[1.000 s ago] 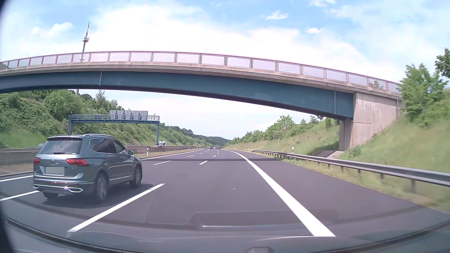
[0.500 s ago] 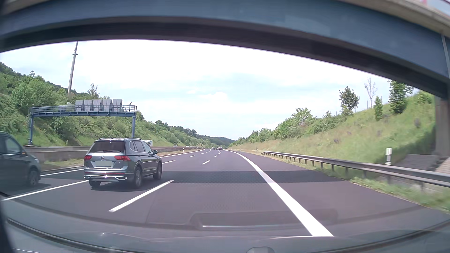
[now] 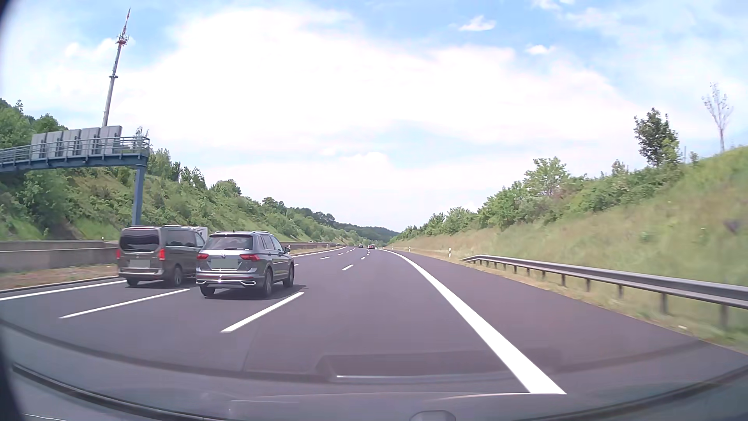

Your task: Follow the waypoints while adhering to traffic rules and regulations

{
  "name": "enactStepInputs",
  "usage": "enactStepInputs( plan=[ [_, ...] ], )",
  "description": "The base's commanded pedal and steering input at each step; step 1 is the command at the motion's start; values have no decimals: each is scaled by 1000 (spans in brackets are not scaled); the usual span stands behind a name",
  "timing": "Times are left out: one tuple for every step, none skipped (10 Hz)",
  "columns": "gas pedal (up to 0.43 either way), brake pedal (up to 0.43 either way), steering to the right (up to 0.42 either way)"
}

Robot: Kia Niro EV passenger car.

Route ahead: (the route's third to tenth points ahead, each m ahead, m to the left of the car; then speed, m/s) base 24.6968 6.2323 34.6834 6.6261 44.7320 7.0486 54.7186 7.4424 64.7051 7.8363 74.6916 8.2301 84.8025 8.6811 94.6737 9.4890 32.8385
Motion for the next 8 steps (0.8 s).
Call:
enactStepInputs(
  plan=[
    [240, 0, -7],
    [240, 0, -5],
    [240, 0, -4],
    [240, 0, -4],
    [240, 0, -4],
    [240, 0, -4],
    [240, 0, -4],
    [240, 0, -4]
  ],
)
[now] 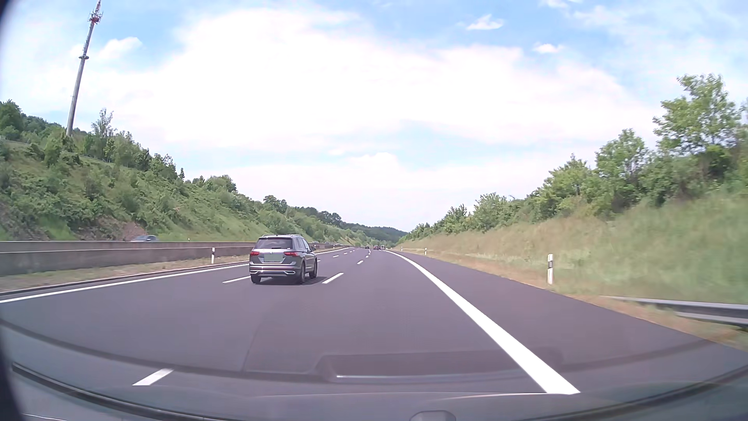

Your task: Follow the waypoints while adhering to traffic rules and regulations

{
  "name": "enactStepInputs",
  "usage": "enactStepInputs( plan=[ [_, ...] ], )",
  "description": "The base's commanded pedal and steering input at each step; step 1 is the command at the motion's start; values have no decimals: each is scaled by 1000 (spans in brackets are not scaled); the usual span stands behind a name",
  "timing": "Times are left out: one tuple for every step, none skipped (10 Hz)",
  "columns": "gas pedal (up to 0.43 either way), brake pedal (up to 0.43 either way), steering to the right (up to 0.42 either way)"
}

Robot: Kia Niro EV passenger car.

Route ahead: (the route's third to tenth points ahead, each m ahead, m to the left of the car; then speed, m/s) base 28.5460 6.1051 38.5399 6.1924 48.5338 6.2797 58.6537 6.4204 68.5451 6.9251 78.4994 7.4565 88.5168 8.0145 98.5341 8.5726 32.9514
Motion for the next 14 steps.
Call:
enactStepInputs(
  plan=[
    [240, 0, -4],
    [240, 0, -4],
    [240, 0, -4],
    [240, 0, -4],
    [240, 0, -4],
    [240, 0, -4],
    [240, 0, -4],
    [240, 0, -4],
    [240, 0, -4],
    [240, 0, -4],
    [240, 0, -4],
    [240, 0, -4],
    [240, 0, -4],
    [240, 0, -4]
  ],
)
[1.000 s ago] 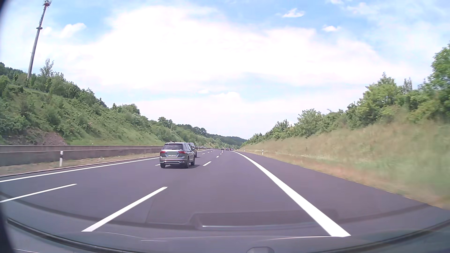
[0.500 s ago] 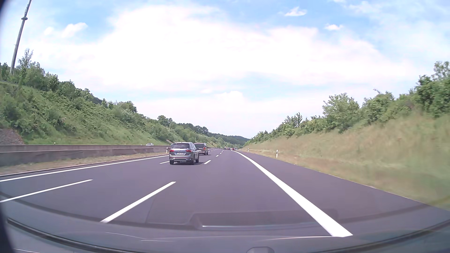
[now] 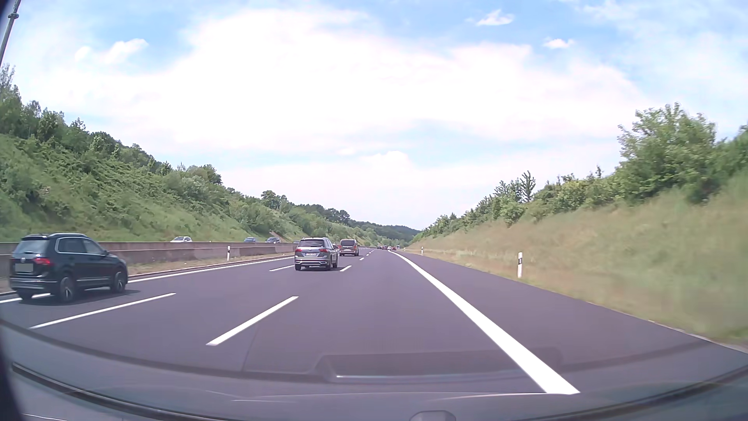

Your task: Follow the waypoints while adhering to traffic rules and regulations

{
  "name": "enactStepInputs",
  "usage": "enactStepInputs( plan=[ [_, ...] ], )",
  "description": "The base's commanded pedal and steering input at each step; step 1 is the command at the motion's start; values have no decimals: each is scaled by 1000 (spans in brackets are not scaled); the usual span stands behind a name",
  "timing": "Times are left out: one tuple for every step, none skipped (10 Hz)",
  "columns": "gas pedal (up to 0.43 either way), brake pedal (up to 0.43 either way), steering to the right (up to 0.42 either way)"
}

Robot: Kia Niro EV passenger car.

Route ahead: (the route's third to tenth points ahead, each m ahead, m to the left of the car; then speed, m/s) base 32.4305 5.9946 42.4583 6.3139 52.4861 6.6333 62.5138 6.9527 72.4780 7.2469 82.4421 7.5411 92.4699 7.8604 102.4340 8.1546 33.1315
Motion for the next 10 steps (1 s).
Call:
enactStepInputs(
  plan=[
    [240, 0, -4],
    [240, 0, -4],
    [240, 0, -4],
    [240, 0, -4],
    [240, 0, -4],
    [240, 0, -4],
    [240, 0, -4],
    [240, 0, -4],
    [240, 0, -4],
    [240, 0, -4]
  ],
)
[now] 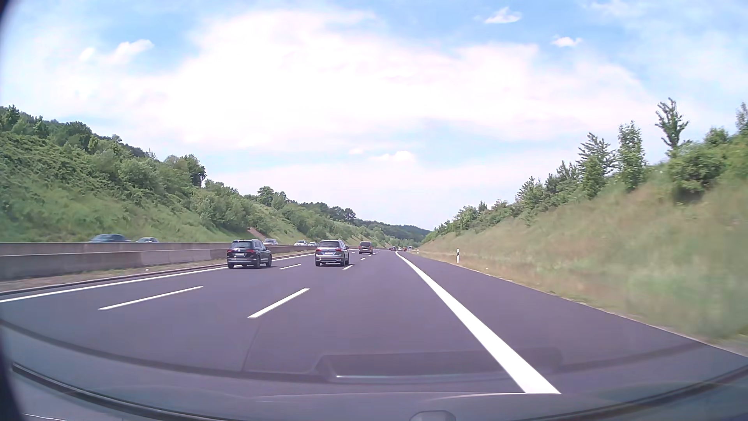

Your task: Follow the waypoints while adhering to traffic rules and regulations

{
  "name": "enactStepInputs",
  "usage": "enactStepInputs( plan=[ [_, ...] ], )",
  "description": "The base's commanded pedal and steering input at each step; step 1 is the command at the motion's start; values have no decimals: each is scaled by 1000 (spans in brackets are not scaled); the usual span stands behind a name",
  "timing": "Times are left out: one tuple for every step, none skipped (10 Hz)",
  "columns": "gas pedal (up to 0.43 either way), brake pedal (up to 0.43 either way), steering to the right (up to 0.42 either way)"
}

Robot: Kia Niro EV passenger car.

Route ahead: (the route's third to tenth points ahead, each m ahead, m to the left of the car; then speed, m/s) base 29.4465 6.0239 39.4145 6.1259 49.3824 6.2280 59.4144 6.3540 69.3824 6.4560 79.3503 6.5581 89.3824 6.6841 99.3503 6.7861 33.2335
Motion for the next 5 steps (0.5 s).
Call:
enactStepInputs(
  plan=[
    [240, 0, -4],
    [240, 0, -4],
    [240, 0, -4],
    [240, 0, -3],
    [240, 0, -3]
  ],
)
